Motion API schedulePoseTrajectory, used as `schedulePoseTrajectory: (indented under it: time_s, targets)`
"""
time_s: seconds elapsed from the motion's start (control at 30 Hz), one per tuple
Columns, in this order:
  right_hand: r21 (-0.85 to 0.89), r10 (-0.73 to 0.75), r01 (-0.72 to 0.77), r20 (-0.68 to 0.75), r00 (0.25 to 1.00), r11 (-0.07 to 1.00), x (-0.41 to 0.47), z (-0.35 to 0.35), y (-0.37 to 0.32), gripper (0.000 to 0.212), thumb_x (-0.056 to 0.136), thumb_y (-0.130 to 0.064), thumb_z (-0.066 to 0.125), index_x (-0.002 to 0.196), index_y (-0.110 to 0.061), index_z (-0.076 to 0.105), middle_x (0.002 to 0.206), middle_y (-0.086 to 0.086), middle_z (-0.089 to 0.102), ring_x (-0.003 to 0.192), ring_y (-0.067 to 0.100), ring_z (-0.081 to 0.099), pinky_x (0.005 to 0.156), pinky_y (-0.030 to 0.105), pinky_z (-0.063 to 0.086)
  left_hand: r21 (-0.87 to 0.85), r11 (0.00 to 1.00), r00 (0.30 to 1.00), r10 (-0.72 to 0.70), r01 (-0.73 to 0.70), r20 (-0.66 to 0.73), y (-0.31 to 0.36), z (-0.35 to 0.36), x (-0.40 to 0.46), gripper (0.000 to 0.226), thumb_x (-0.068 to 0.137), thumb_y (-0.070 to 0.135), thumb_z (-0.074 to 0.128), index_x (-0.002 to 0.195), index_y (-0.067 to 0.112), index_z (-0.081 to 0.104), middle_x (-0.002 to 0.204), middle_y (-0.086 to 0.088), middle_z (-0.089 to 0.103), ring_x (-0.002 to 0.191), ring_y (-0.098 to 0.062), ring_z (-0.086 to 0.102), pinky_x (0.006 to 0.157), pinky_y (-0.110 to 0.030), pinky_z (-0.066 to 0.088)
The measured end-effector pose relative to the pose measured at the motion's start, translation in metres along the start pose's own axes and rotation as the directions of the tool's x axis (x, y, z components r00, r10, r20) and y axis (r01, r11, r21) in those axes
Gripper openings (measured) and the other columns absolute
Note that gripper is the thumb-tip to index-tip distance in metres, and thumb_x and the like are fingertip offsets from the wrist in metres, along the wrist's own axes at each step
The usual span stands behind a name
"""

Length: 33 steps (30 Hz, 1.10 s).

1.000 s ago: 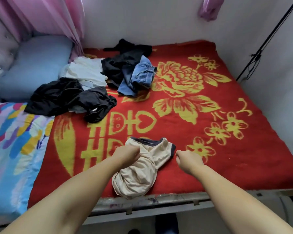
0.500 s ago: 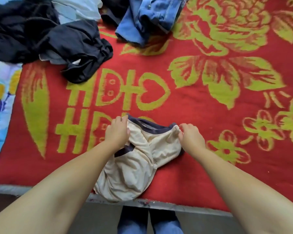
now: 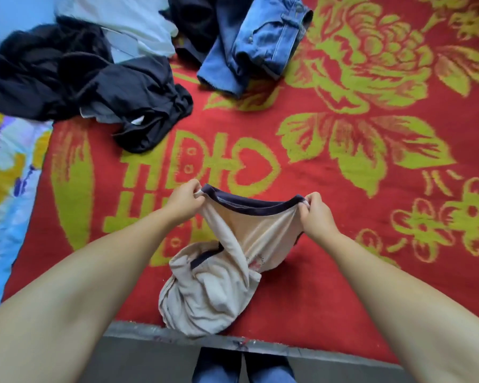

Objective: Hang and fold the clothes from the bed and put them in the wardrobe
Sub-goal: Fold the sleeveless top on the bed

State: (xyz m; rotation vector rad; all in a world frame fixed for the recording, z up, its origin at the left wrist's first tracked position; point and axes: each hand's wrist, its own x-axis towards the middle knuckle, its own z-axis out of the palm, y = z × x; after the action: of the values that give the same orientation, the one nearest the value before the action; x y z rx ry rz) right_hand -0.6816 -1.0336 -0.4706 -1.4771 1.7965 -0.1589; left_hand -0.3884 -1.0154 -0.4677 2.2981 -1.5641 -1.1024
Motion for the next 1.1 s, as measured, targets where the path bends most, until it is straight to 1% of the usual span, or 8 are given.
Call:
schedulePoseTrajectory:
  time_s: [0.17,0.33,0.57,0.67,0.77,0.97,1.03,1.1]
  targets:
    - [0.07,-0.173,0.187,-0.173,0.97,0.98,-0.024,-0.1,-0.099,0.007,0.101,-0.014,0.038,0.104,-0.009,0.041,0.089,0.008,0.052,0.081,0.028,0.048,0.065,0.035,0.031,-0.029,0.985,0.965,0.161,-0.171,-0.208,0.073,-0.133,-0.025,0.009,0.091,0.01,0.053,0.085,0.008,0.047,0.075,-0.006,0.05,0.071,-0.022,0.044,0.054,-0.026,0.03]
    - [0.124,-0.33,0.412,-0.414,0.848,0.903,-0.058,-0.198,-0.194,0.011,0.1,-0.013,0.041,0.105,-0.003,0.044,0.084,0.011,0.055,0.076,0.028,0.049,0.058,0.035,0.023,-0.037,0.928,0.868,0.332,-0.371,-0.368,0.143,-0.255,-0.064,0.014,0.093,0.015,0.053,0.083,0.007,0.048,0.068,0.0,0.046,0.067,-0.021,0.042,0.058,-0.032,0.03]
    - [0.11,-0.464,0.623,-0.571,0.678,0.775,-0.114,-0.312,-0.276,0.013,0.101,-0.022,0.042,0.108,-0.012,0.047,0.086,0.006,0.062,0.071,0.021,0.057,0.056,0.025,0.04,-0.026,0.794,0.668,0.493,-0.607,-0.558,0.211,-0.35,-0.122,0.024,0.093,0.025,0.058,0.086,0.003,0.051,0.063,-0.001,0.046,0.057,-0.013,0.038,0.054,-0.027,0.033]
    - [0.074,-0.564,0.708,-0.548,0.618,0.703,-0.142,-0.355,-0.297,0.011,0.099,-0.022,0.05,0.108,-0.016,0.051,0.087,0.001,0.06,0.067,0.008,0.053,0.053,0.012,0.039,0.005,0.75,0.597,0.531,-0.662,-0.601,0.232,-0.379,-0.143,0.025,0.093,0.027,0.06,0.087,0.003,0.053,0.065,-0.001,0.049,0.058,-0.011,0.043,0.055,-0.025,0.036]
    - [0.01,-0.631,0.715,-0.464,0.622,0.699,-0.162,-0.394,-0.306,0.015,0.093,-0.029,0.061,0.101,-0.017,0.059,0.088,0.003,0.064,0.074,0.015,0.059,0.064,0.022,0.046,0.001,0.703,0.58,0.587,-0.711,-0.565,0.241,-0.407,-0.16,0.032,0.089,0.037,0.064,0.09,0.006,0.058,0.074,-0.005,0.061,0.064,-0.012,0.052,0.062,-0.027,0.044]
    - [-0.154,-0.655,0.637,-0.226,0.721,0.755,-0.198,-0.435,-0.307,0.024,0.089,-0.039,0.063,0.094,-0.017,0.071,0.086,-0.006,0.068,0.078,0.005,0.061,0.068,0.014,0.045,-0.005,0.716,0.665,0.645,-0.698,-0.376,0.249,-0.446,-0.191,0.052,0.077,0.047,0.073,0.064,0.005,0.047,0.058,0.0,0.041,0.052,-0.006,0.039,0.055,-0.021,0.036]
    - [-0.208,-0.614,0.583,-0.151,0.775,0.786,-0.202,-0.443,-0.307,0.034,0.088,-0.045,0.062,0.078,-0.014,0.069,0.07,-0.006,0.062,0.064,0.006,0.054,0.064,0.017,0.043,-0.008,0.725,0.684,0.645,-0.688,-0.342,0.252,-0.451,-0.197,0.068,0.061,0.068,0.072,0.068,0.003,0.051,0.06,0.001,0.045,0.054,-0.005,0.043,0.054,-0.017,0.038]
    - [-0.18,-0.589,0.567,-0.108,0.801,0.804,-0.204,-0.449,-0.305,0.039,0.085,-0.047,0.065,0.07,-0.012,0.064,0.065,0.001,0.055,0.059,0.01,0.049,0.061,0.023,0.042,-0.073,0.731,0.713,0.632,-0.679,-0.305,0.256,-0.454,-0.2,0.067,0.07,0.061,0.072,0.082,-0.003,0.058,0.07,-0.003,0.054,0.063,-0.009,0.051,0.06,-0.019,0.044]
